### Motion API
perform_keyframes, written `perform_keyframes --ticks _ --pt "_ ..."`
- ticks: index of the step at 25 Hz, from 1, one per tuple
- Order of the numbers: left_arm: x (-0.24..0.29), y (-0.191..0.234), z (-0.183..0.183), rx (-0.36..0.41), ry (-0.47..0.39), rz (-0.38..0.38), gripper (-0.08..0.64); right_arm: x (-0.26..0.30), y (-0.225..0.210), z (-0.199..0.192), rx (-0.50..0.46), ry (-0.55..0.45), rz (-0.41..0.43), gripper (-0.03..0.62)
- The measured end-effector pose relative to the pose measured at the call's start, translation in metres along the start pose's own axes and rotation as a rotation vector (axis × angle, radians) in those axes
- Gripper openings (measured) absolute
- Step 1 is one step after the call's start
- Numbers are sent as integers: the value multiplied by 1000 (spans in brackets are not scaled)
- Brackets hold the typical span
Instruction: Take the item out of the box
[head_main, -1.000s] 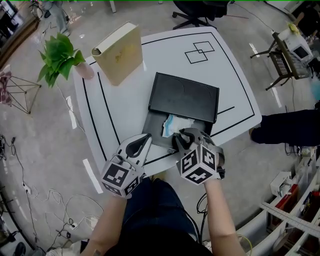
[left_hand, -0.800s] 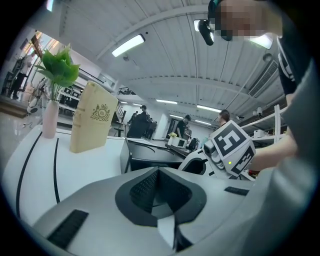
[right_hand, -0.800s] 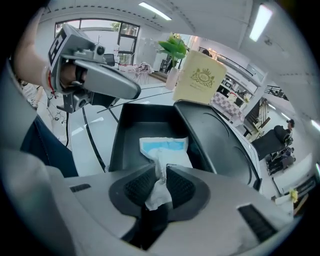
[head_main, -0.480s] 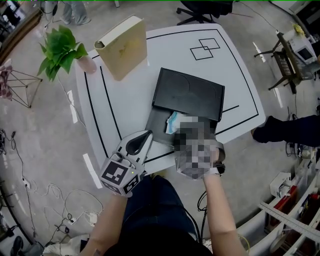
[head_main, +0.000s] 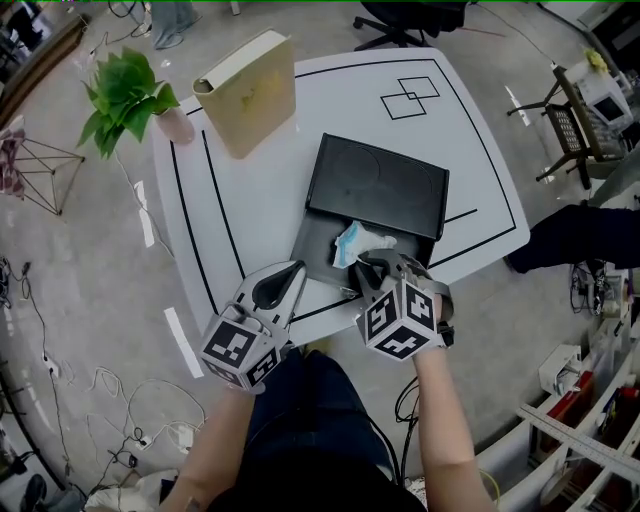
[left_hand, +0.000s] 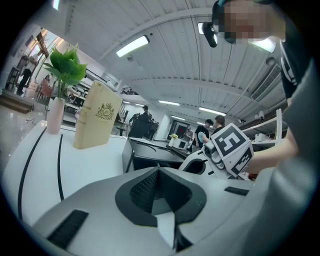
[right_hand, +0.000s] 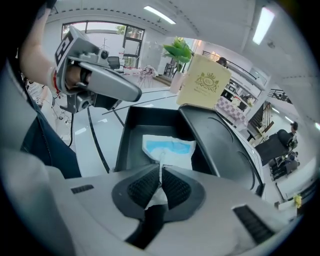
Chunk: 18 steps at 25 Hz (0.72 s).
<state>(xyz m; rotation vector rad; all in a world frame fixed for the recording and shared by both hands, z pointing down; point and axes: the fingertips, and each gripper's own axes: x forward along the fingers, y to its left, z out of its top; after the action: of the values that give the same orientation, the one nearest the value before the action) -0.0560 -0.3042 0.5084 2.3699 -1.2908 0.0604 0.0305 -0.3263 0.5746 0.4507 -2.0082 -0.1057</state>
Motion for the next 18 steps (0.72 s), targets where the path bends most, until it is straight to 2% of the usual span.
perform_keyframes --ticks 9,18 --pt "-5 -1 -2 -17 2 -4 2 -19 11 7 -2 -43 9 23" --pt "-5 -7 1 2 7 -22 2 -36 14 12 27 -98 -36 23"
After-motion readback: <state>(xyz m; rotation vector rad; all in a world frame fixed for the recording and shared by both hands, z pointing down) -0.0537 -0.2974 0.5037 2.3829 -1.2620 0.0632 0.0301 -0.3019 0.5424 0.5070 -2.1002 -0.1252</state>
